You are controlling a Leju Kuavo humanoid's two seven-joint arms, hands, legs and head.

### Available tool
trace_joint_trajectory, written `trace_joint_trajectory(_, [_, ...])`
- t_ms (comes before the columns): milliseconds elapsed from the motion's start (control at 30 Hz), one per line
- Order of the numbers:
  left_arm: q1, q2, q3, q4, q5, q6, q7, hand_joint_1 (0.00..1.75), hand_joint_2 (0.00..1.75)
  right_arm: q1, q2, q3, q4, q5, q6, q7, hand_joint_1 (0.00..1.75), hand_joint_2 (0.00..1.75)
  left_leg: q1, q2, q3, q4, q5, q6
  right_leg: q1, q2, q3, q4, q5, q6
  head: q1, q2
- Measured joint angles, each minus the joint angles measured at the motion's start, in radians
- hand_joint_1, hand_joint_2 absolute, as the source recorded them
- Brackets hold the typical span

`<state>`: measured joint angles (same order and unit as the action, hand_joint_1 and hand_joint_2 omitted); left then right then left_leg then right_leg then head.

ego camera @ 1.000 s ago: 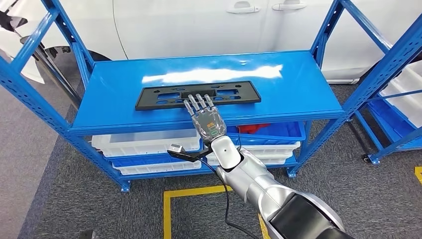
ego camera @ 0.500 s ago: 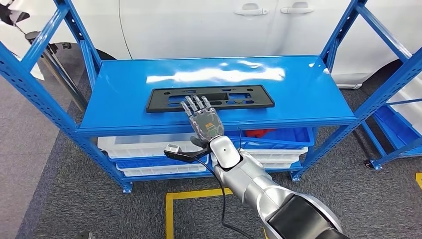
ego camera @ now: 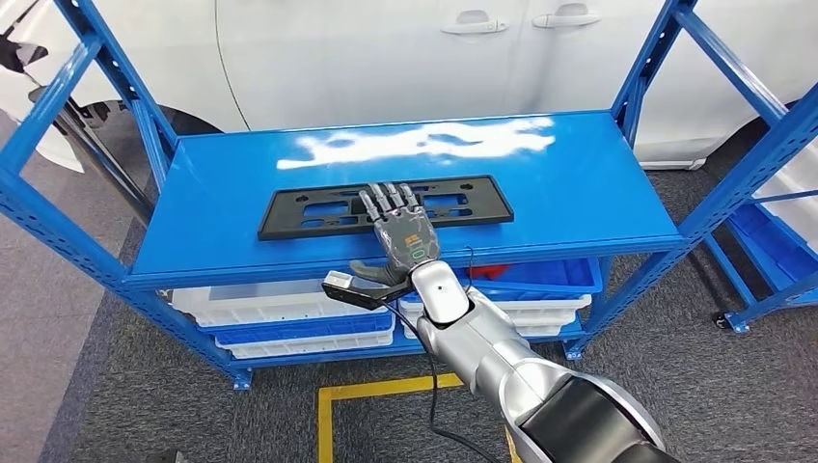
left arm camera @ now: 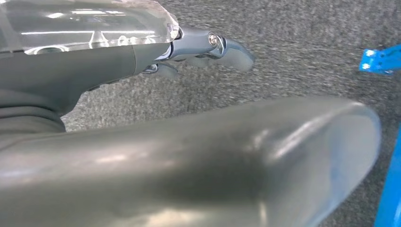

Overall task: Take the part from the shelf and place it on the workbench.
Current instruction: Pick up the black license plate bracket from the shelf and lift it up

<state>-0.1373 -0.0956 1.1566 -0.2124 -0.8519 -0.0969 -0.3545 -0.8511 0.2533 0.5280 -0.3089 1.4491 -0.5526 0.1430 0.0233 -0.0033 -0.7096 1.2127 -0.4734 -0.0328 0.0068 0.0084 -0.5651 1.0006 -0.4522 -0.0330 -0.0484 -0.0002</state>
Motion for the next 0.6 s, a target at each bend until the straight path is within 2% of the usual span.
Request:
trace_joint_trajectory(33, [0.000,0.000,0.000,0.000,0.000,0.000,0.000,0.00,0.00,0.000,0.000,-0.001,0.000,0.000,-0.001,0.000,0.00,0.00,-0.001,0.001,0.028,-0.067,0.039,0.003,0.000,0.001,0.009,0.002,-0.009,0.003,0.000,0.000])
trace_joint_trajectory(67, [-0.001,0.000,0.000,0.000,0.000,0.000,0.000,0.00,0.00,-0.001,0.000,-0.002,0.000,0.000,-0.002,0.000,0.00,0.00,-0.002,0.001,0.055,-0.129,0.064,0.008,0.002,0.002,0.014,0.005,-0.016,0.007,0.000,0.000])
trace_joint_trajectory(100, [-0.001,0.001,0.000,0.000,0.000,0.000,0.000,0.00,0.00,-0.002,0.000,-0.002,0.000,0.000,-0.003,0.000,0.00,0.00,-0.005,0.001,0.073,-0.168,0.074,0.013,0.003,0.002,0.016,0.007,-0.022,0.012,0.000,0.000])
trace_joint_trajectory(167, [-0.002,0.001,0.000,0.000,-0.001,0.000,0.001,0.00,0.00,-0.002,-0.001,-0.004,0.000,0.000,-0.004,0.000,0.00,0.00,-0.009,0.000,0.083,-0.190,0.065,0.026,0.006,0.003,0.015,0.007,-0.027,0.020,0.000,0.000])
trace_joint_trajectory(233, [-0.001,0.000,0.000,0.000,-0.001,0.000,0.001,0.00,0.00,-0.003,-0.001,-0.005,0.000,0.001,-0.005,0.000,0.00,0.00,-0.005,0.000,0.088,-0.196,0.061,0.036,0.006,0.002,0.015,0.012,-0.036,0.030,0.000,0.000])
trace_joint_trajectory(267, [-0.002,0.000,0.000,0.000,-0.001,0.000,0.001,0.00,0.00,-0.005,-0.001,-0.005,-0.001,0.001,-0.005,0.000,0.00,0.00,-0.002,0.000,0.093,-0.200,0.059,0.041,0.005,0.001,0.007,0.031,-0.048,0.036,0.000,0.000])
trace_joint_trajectory(300, [-0.003,0.000,0.000,0.000,-0.001,0.000,0.001,0.00,0.00,-0.006,-0.001,-0.006,-0.001,0.001,-0.005,0.000,0.00,0.00,0.000,0.000,0.099,-0.204,0.057,0.046,0.003,0.000,-0.014,0.072,-0.067,0.041,0.000,0.000])
trace_joint_trajectory(333, [-0.003,0.000,0.000,0.000,-0.001,0.000,0.000,0.00,0.00,-0.006,-0.002,-0.007,0.000,0.001,-0.006,0.000,0.00,0.00,0.000,0.000,0.103,-0.205,0.054,0.049,0.000,-0.001,-0.047,0.134,-0.090,0.045,0.000,0.000])
trace_joint_trajectory(400, [-0.004,0.000,0.000,0.000,-0.001,0.000,0.000,0.00,0.00,-0.001,-0.005,-0.008,0.001,0.000,-0.006,0.000,0.00,0.00,-0.001,0.000,0.111,-0.205,0.045,0.052,-0.007,-0.001,-0.133,0.267,-0.125,0.051,0.000,0.000])
trace_joint_trajectory(433, [-0.003,0.000,0.000,0.000,-0.002,0.000,0.000,0.00,0.00,0.002,-0.007,-0.008,0.002,-0.001,-0.006,0.000,0.00,0.00,0.000,-0.001,0.115,-0.205,0.041,0.052,-0.011,-0.002,-0.162,0.299,-0.119,0.053,0.000,0.000])
trace_joint_trajectory(467, [-0.003,0.000,0.000,0.000,-0.002,0.000,0.000,0.00,0.00,0.004,-0.008,-0.009,0.002,-0.001,-0.007,0.000,0.00,0.00,0.000,-0.002,0.122,-0.205,0.036,0.051,-0.014,-0.002,-0.173,0.293,-0.093,0.054,0.000,0.000])
trace_joint_trajectory(500, [-0.003,0.000,0.000,0.000,-0.004,0.000,0.000,0.00,0.00,0.005,-0.009,-0.009,0.003,-0.001,-0.008,0.000,0.00,0.00,0.000,-0.003,0.131,-0.205,0.030,0.049,-0.017,-0.003,-0.163,0.246,-0.049,0.054,0.000,0.000])
trace_joint_trajectory(533, [-0.003,0.000,-0.001,0.000,-0.005,-0.001,0.000,0.00,0.00,0.005,-0.010,-0.010,0.003,-0.001,-0.010,-0.001,0.00,0.00,0.001,-0.004,0.140,-0.205,0.023,0.045,-0.018,-0.004,-0.140,0.176,0.002,0.053,0.000,0.000])
trace_joint_trajectory(567, [-0.003,0.000,-0.001,0.000,-0.006,-0.001,0.000,0.00,0.00,0.004,-0.011,-0.011,0.003,0.001,-0.012,-0.003,0.00,0.44,-0.001,-0.004,0.149,-0.205,0.016,0.041,-0.017,-0.004,-0.115,0.111,0.038,0.051,0.000,0.000])
trace_joint_trajectory(600, [-0.005,0.000,-0.001,0.000,-0.007,-0.001,0.000,0.00,0.00,0.004,-0.012,-0.011,0.003,0.004,-0.015,-0.005,0.00,0.87,-0.002,-0.004,0.154,-0.204,0.009,0.035,-0.015,-0.005,-0.094,0.057,0.057,0.048,0.000,0.000])
